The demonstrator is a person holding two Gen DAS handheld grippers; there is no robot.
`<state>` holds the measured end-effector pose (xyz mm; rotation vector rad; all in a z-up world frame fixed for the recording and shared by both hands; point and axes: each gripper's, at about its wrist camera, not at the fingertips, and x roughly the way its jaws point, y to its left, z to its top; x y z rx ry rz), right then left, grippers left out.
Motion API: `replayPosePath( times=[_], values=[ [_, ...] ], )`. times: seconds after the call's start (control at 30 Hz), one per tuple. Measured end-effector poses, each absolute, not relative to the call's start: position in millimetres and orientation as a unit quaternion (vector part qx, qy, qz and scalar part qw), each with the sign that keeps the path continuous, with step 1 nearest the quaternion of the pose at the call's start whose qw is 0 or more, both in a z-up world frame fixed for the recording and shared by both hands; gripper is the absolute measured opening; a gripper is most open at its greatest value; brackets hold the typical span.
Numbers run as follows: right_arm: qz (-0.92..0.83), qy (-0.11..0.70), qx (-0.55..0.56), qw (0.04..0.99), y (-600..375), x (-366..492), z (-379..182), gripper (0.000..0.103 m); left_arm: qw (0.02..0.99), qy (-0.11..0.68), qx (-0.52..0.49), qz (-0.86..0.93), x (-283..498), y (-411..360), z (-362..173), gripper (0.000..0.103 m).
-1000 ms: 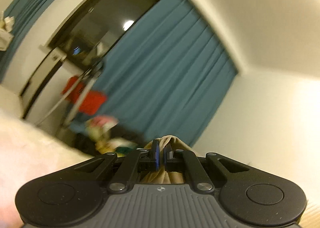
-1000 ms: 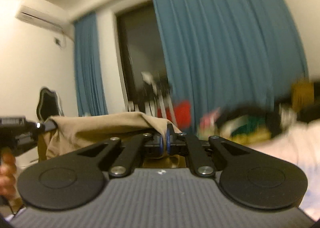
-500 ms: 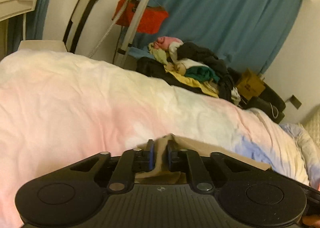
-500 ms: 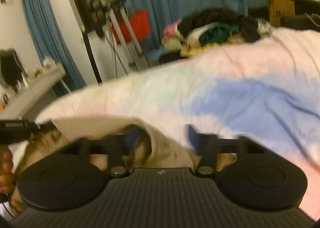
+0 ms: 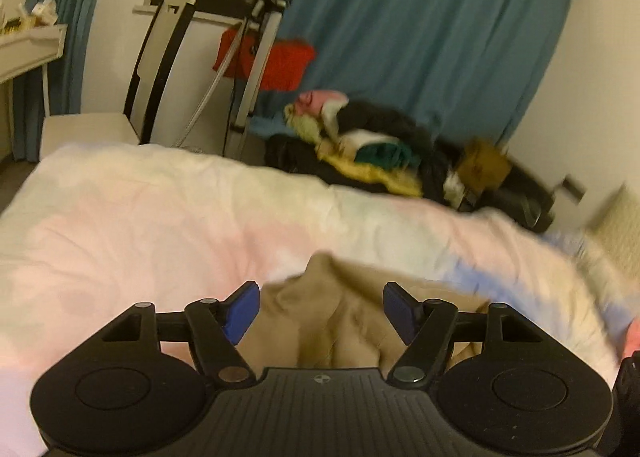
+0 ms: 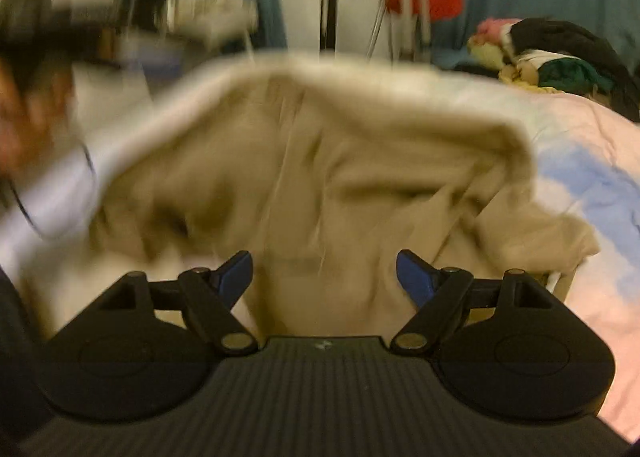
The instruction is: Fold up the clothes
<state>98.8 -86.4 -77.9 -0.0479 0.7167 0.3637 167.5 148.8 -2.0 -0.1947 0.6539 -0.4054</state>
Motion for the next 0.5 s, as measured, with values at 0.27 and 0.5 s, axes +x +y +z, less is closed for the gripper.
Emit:
replayPosePath(
  times=[0.27, 0.5],
  values=[
    [0.127, 0.288, 0.115, 0.942, -139, 98, -49, 0.015, 0.917, 0.3, -0.059, -0.255, 157, 132, -6, 0.07],
    [0.131, 0.17, 0.235, 0.948, -196, 76, -12, 0.008, 0.91, 0.208, 0.089, -0.348, 117, 62, -12, 0.083]
  ],
)
